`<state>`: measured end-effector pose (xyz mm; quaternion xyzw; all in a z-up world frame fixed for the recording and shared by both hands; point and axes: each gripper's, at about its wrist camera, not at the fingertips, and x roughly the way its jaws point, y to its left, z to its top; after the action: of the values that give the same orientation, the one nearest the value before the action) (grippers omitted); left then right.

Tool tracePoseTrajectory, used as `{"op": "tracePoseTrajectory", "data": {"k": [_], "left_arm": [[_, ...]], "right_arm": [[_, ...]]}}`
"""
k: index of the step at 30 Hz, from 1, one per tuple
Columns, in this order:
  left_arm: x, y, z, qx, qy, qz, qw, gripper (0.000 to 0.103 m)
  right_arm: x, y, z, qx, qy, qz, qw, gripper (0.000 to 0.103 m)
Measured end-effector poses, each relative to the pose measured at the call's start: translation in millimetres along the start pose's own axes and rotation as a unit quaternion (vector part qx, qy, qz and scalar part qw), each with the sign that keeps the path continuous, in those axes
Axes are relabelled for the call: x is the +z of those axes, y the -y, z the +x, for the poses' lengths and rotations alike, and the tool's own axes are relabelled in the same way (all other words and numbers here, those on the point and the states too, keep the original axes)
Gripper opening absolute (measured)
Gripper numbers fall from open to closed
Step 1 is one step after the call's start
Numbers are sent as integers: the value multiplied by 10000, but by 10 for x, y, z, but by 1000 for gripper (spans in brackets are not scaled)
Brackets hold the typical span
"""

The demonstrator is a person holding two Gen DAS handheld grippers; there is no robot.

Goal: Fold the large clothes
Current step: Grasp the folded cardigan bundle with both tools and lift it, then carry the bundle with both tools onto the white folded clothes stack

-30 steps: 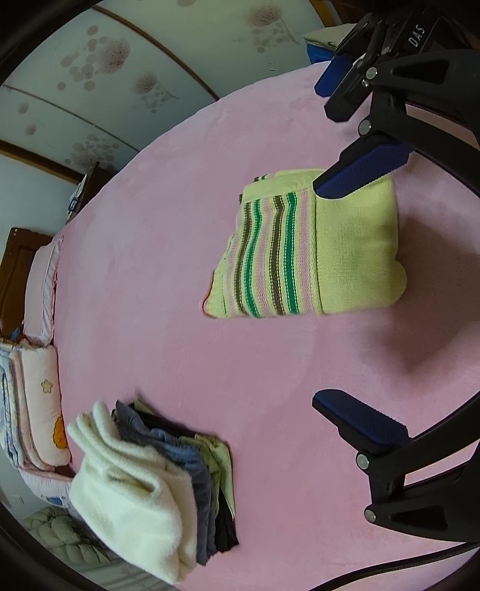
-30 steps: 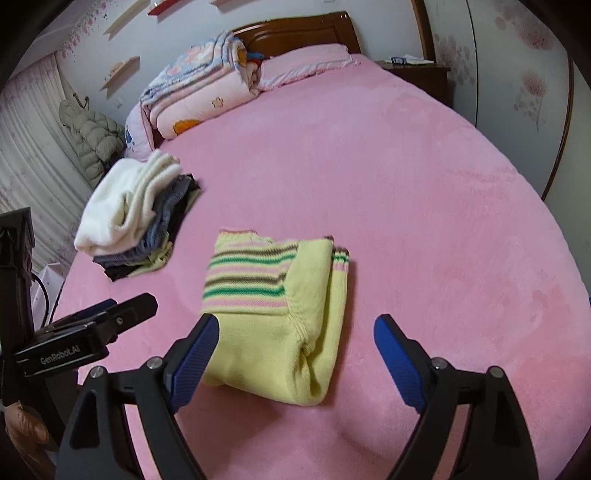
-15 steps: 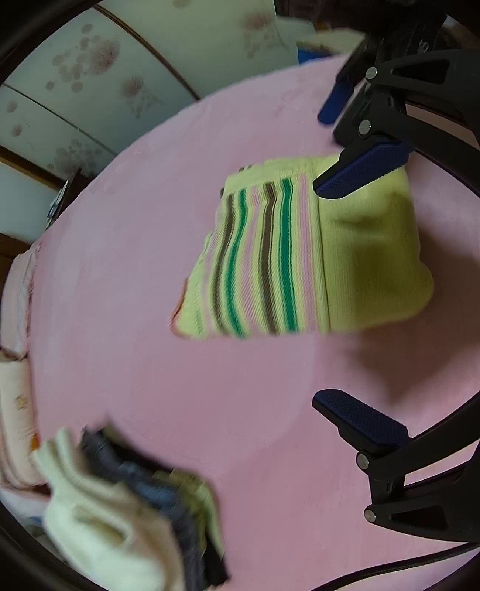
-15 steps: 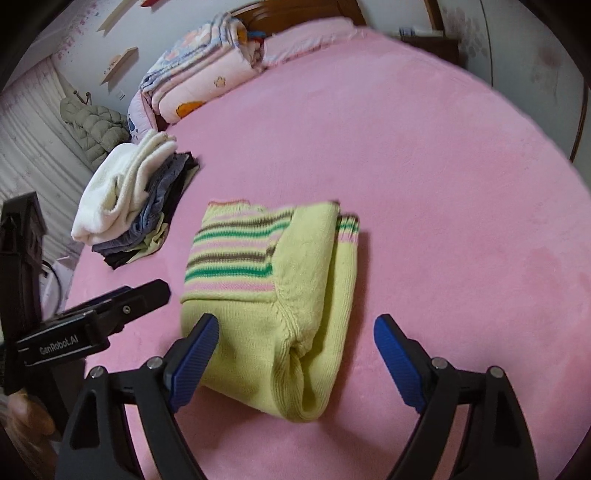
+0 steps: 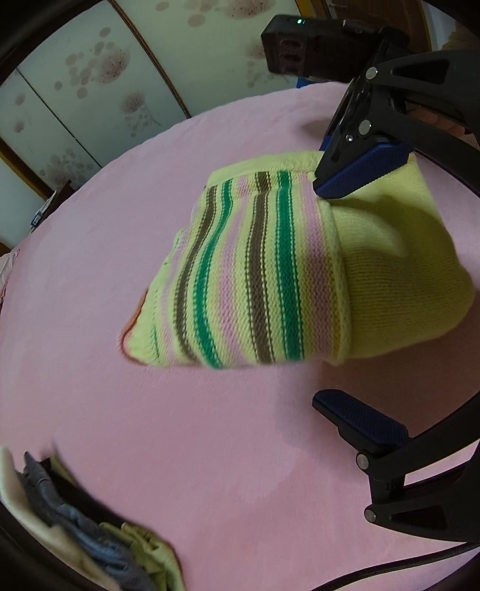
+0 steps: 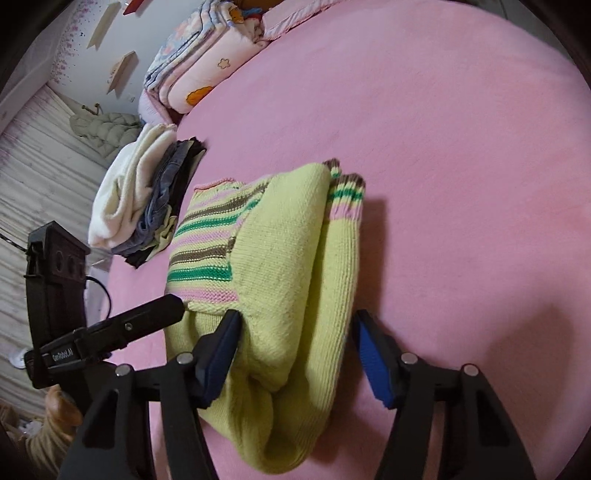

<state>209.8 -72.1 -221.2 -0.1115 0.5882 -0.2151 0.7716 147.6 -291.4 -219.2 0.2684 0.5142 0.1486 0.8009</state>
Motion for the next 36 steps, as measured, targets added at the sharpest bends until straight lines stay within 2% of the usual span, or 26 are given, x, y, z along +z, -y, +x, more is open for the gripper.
{"op": "tracePoseTrajectory", "data": {"k": [7,8,10,13,15,17,23,30,36], "left_arm": [[-44,-136,240,-382,-47,-308,9988,102],[-70,-141,264,-416,-42,-337,9986,101],[-85,-116,291,-508,-27,-362,9980,90],[-98,44,217,-224,69,-146,9996,77],[-73,185,106,-11,116,39,9999,69],[-62,309,-41,173,146,161,9996,67],[-41,658,-698,445,143,269,9985,66],[-79,1090,-1791,654,411,421,9961,66],[-143,1126,-2697,789,769,471,9928,66]], "right_arm": [[74,63,128,412,-139,61,9990,62],[80,71,135,448,-162,62,9988,60],[94,97,141,517,-228,92,9984,55],[131,74,114,595,-299,129,9977,41],[144,-24,46,477,-296,23,9984,38],[162,-175,-51,362,-293,-114,9988,35],[157,-608,-488,328,-329,-210,9987,34],[196,-1310,-1250,449,-238,-492,9975,34],[184,-1915,-1747,609,-84,-869,9943,34]]}}
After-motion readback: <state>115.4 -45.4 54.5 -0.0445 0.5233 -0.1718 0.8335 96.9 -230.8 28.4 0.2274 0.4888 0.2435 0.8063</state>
